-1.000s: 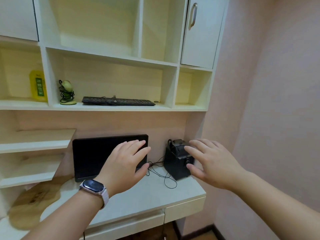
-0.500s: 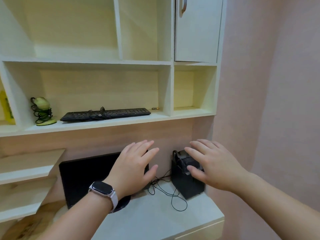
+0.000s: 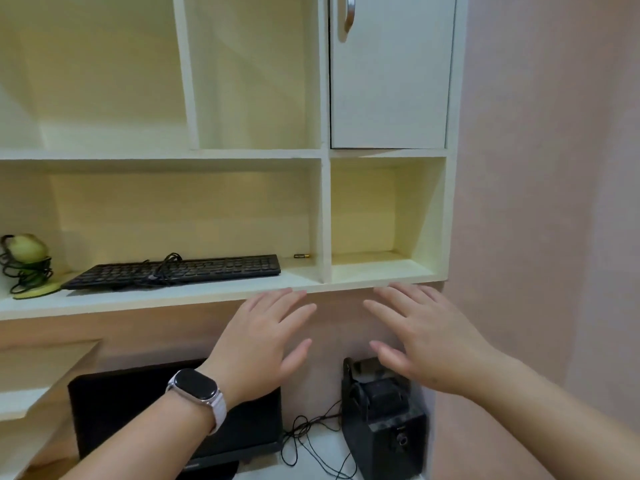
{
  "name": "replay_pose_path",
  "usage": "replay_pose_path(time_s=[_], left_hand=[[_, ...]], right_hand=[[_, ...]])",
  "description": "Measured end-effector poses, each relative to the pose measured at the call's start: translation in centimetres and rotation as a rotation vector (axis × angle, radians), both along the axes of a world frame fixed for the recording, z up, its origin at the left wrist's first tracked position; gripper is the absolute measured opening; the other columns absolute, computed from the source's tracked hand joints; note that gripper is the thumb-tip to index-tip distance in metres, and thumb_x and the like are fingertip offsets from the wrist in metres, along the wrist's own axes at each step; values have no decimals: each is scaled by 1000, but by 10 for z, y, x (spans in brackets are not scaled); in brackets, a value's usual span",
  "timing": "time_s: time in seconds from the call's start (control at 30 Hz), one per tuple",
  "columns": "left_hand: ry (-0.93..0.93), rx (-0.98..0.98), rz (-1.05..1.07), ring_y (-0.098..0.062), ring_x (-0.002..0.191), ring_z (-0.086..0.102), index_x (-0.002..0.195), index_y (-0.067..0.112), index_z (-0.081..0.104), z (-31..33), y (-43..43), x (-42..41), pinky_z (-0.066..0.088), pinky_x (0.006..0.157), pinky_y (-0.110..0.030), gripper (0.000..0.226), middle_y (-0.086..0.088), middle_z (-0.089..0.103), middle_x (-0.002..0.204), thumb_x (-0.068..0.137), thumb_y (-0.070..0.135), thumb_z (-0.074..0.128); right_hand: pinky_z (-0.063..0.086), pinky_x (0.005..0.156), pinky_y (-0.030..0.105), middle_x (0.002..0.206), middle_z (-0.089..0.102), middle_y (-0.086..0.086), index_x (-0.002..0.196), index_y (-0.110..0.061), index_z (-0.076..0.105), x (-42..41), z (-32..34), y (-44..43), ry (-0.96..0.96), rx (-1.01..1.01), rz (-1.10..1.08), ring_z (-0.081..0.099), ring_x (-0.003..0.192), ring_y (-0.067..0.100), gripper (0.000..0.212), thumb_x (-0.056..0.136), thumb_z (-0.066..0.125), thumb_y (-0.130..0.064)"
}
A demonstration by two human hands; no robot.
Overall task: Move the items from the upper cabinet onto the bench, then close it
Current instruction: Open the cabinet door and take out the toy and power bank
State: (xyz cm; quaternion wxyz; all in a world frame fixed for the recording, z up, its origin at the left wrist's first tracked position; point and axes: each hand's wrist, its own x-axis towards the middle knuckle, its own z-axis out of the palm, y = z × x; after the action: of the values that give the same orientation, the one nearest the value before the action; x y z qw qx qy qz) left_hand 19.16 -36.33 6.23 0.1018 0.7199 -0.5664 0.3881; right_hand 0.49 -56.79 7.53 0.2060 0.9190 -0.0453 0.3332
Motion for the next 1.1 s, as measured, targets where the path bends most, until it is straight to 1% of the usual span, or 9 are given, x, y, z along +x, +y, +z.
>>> replay_pose_path(time_s=[0.07, 0.27, 0.37, 0.47, 0.63, 0.77, 0.9, 1.0, 1.1], left_hand=[[-35, -30, -2, -25, 124, 54, 125, 20, 62, 13, -10, 13, 34, 105, -39, 45, -3, 60, 134, 87, 43, 55], [-132, -147, -50, -27, 117, 57, 119, 18, 66, 59, -38, 53, 39, 98, -39, 43, -4, 63, 128, 86, 42, 54], [-155, -176, -83, -30, 116, 58, 119, 16, 67, 89, -53, 74, 42, 97, -42, 44, -7, 64, 127, 86, 41, 53], [-234, -204, -115, -31, 118, 57, 121, 15, 65, 119, -69, 93, 42, 99, -45, 44, -9, 62, 128, 87, 40, 52], [-351, -339, -218, -32, 115, 57, 117, 13, 67, 167, -102, 118, 41, 98, -45, 39, -12, 63, 125, 85, 34, 59], [-339, -396, -219, -32, 123, 54, 119, 13, 65, 176, -140, 128, 38, 100, -49, 43, -12, 60, 130, 84, 36, 56], [-315, -435, -211, -31, 125, 52, 123, 11, 62, 175, -163, 143, 32, 105, -49, 49, -13, 58, 133, 84, 40, 53], [-373, -464, -207, -31, 126, 51, 126, 9, 61, 172, -172, 157, 26, 110, -46, 54, -13, 57, 135, 84, 41, 56], [-433, -507, -222, -30, 127, 51, 127, 9, 61, 171, -178, 165, 25, 110, -45, 54, -13, 57, 136, 84, 42, 56]], right_hand=[[47, 98, 41, 126, 64, 5, 123, -20, 63, 12, 13, -10, -29, -28, 9, 59, 117, 28, 54, 84, 48, -53], [52, 90, 42, 120, 67, 5, 116, -19, 67, 52, 54, -28, -115, -131, 17, 62, 112, 29, 51, 83, 45, -51], [50, 92, 43, 123, 64, 6, 119, -18, 65, 71, 79, -34, -134, -173, -7, 60, 114, 29, 51, 85, 45, -52], [50, 90, 43, 124, 63, 8, 121, -16, 64, 92, 109, -38, -163, -263, -21, 59, 113, 31, 51, 86, 46, -50], [46, 93, 43, 128, 60, 7, 126, -17, 60, 128, 167, -43, -254, -350, -83, 56, 116, 31, 53, 87, 45, -50], [45, 95, 40, 135, 54, 4, 130, -19, 53, 147, 208, -46, -311, -370, -138, 50, 124, 27, 53, 88, 45, -49], [43, 100, 43, 138, 52, 6, 132, -17, 54, 160, 227, -55, -239, -491, -202, 46, 129, 27, 52, 87, 48, -45], [43, 102, 45, 141, 50, 8, 134, -17, 53, 164, 234, -66, -153, -578, -249, 44, 131, 30, 55, 85, 53, -42], [38, 107, 45, 144, 48, 10, 135, -16, 52, 164, 239, -75, -111, -658, -257, 42, 133, 31, 56, 85, 55, -43]])
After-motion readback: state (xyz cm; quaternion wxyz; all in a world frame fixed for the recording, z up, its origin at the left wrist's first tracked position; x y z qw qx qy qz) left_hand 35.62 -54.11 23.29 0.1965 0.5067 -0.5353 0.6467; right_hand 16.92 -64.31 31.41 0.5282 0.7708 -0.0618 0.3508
